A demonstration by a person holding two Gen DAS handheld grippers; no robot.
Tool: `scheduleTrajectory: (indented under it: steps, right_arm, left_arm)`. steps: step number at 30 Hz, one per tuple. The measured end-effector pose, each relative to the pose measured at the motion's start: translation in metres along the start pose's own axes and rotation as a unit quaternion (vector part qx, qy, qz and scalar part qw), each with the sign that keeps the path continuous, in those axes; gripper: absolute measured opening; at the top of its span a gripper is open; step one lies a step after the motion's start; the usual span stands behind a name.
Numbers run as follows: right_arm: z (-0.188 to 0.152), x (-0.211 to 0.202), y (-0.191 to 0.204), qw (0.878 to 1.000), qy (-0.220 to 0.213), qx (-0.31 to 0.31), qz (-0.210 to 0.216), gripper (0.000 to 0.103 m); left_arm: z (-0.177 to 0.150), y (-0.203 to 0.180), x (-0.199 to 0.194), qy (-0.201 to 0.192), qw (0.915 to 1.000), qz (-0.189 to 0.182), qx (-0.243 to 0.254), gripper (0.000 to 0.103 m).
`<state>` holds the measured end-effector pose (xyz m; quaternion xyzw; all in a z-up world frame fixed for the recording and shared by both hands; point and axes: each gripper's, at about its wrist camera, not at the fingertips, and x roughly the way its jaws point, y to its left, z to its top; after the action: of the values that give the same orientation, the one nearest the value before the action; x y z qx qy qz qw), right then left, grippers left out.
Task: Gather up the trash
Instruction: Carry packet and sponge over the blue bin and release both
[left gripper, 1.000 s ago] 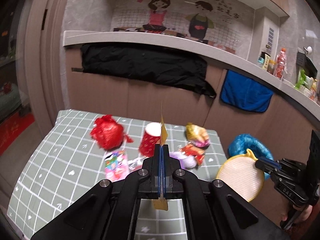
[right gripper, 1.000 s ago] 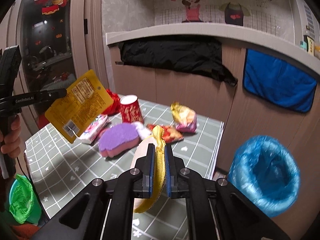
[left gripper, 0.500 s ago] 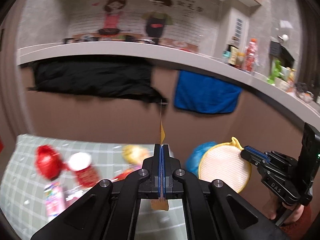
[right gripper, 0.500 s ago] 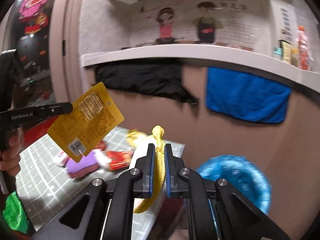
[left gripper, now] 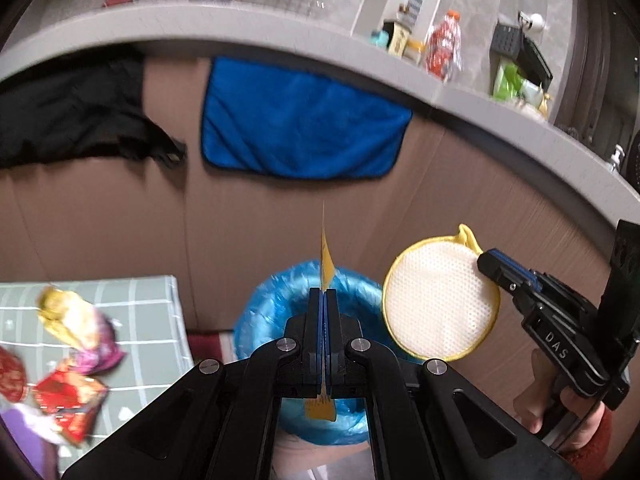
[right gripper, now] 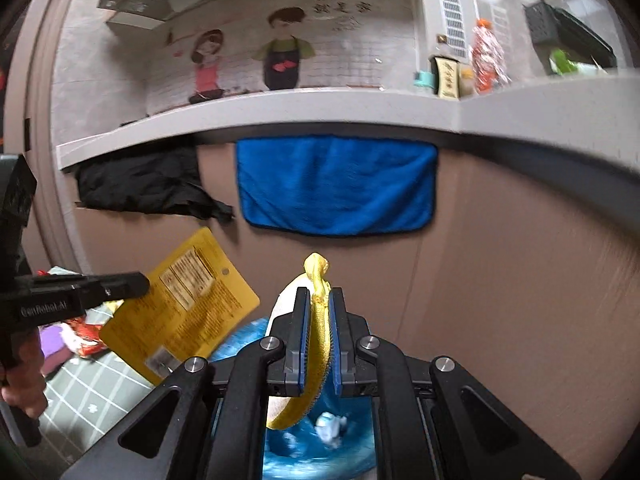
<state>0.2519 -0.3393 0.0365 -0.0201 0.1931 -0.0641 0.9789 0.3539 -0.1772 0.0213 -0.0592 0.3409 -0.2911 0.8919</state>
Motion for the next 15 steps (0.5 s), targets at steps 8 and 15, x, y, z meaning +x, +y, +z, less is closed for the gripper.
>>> scheduleTrajectory:
  steps: [8, 15]
  right_arm:
    - [-0.024, 0.037, -0.021, 0.999, 0.045, 0.023, -0.005, 0.008]
    - [-0.036, 0.054, -0.026, 0.998, 0.056, 0.041, 0.004, 0.034]
  left_arm:
    - [-0.011, 0.003, 0.05, 0.052, 0.9986, -0.007, -0.009, 0.0]
    - [-0.012, 0.017, 0.055, 0.055, 0.9969, -0.025, -0.05, 0.015]
